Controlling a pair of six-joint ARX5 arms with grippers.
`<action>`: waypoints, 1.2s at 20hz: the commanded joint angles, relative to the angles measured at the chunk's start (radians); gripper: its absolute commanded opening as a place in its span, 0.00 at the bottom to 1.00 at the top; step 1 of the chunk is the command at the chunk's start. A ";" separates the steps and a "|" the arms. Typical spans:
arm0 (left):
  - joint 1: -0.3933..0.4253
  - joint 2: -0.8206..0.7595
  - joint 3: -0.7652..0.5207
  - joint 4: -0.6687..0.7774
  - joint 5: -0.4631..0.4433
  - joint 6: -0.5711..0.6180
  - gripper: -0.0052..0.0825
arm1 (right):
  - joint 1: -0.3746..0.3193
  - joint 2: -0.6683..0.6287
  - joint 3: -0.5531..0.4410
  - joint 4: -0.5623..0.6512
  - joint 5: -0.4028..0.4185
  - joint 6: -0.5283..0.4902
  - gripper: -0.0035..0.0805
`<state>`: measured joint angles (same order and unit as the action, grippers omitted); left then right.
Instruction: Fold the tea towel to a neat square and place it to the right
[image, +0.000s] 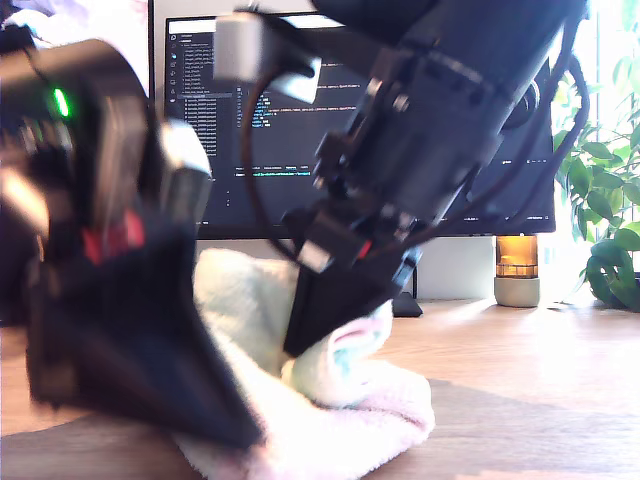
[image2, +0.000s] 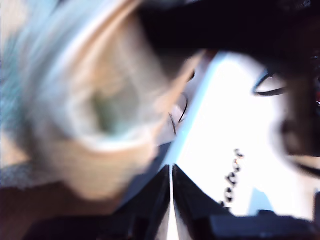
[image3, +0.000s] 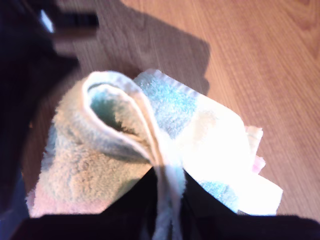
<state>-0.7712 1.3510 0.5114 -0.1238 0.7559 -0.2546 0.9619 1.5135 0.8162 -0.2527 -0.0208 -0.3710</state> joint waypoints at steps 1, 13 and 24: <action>0.009 -0.035 -0.017 -0.030 -0.002 0.002 0.04 | -0.002 0.012 0.011 0.011 -0.006 0.005 0.03; 0.016 -0.135 -0.017 -0.071 -0.026 0.002 0.04 | 0.014 0.012 0.060 0.061 0.005 0.061 0.27; 0.016 -0.135 -0.017 -0.069 -0.165 0.047 0.04 | 0.010 0.011 0.222 -0.098 0.031 0.057 0.34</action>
<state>-0.7567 1.2251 0.5114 -0.2001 0.5976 -0.2230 0.9699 1.5169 1.0176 -0.3523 0.0101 -0.3145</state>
